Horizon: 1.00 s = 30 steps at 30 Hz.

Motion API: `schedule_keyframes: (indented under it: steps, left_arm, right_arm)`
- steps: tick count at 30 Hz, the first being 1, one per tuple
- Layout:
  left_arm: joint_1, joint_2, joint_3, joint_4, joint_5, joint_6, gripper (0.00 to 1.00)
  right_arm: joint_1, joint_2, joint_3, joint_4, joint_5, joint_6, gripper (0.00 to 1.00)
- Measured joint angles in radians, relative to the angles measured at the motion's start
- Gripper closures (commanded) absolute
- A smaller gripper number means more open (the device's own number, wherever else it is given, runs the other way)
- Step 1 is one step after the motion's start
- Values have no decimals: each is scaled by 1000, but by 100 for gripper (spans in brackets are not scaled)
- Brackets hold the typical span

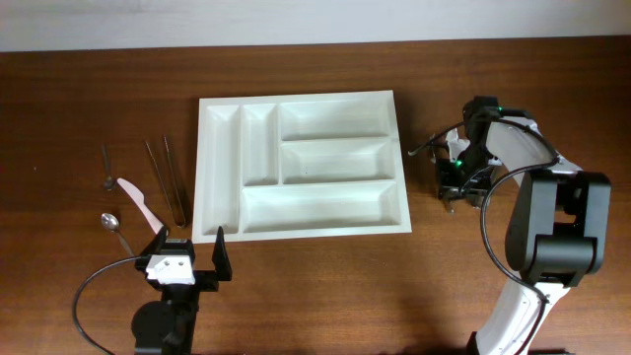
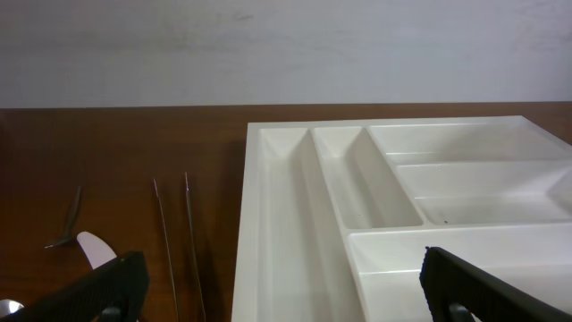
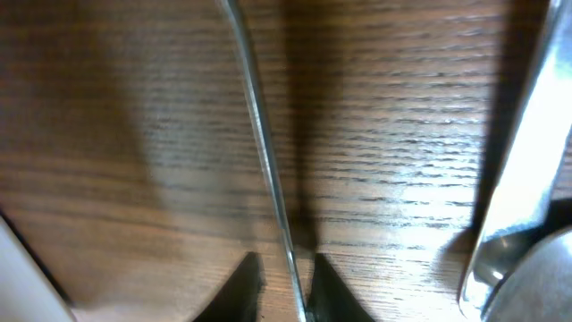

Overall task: Pack container
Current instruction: 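Move the right gripper over the right cutlery and grasp the fork, then carry the fork with the right gripper into the tray's long compartment and release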

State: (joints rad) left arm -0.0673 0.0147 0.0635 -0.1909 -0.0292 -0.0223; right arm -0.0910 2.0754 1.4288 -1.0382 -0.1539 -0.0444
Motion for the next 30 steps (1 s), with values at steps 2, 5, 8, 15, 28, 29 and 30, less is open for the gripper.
schedule_keyframes:
  steps: [2, 5, 8, 15, 28, 29, 30]
  left_arm:
    - [0, 0, 0, 0, 0, 0, 1]
    - [0, 0, 0, 0, 0, 0, 1]
    - [0, 0, 0, 0, 0, 0, 1]
    - [0, 0, 0, 0, 0, 0, 1]
    - [0, 0, 0, 0, 0, 0, 1]
    - [0, 0, 0, 0, 0, 0, 1]
    - [0, 0, 0, 0, 0, 0, 1]
  right_arm:
    - [0, 0, -8, 5, -1, 6, 96]
    - [0, 0, -12, 4, -1, 12, 96]
    - [0, 0, -12, 4, 0, 14, 96]
    - [0, 2, 2, -28, 11, 14, 96]
    - [89, 10, 474, -305, 34, -71, 96]
    - [117, 10, 504, -311, 34, -95, 96]
    - [140, 10, 522, -313, 33, -114, 96]
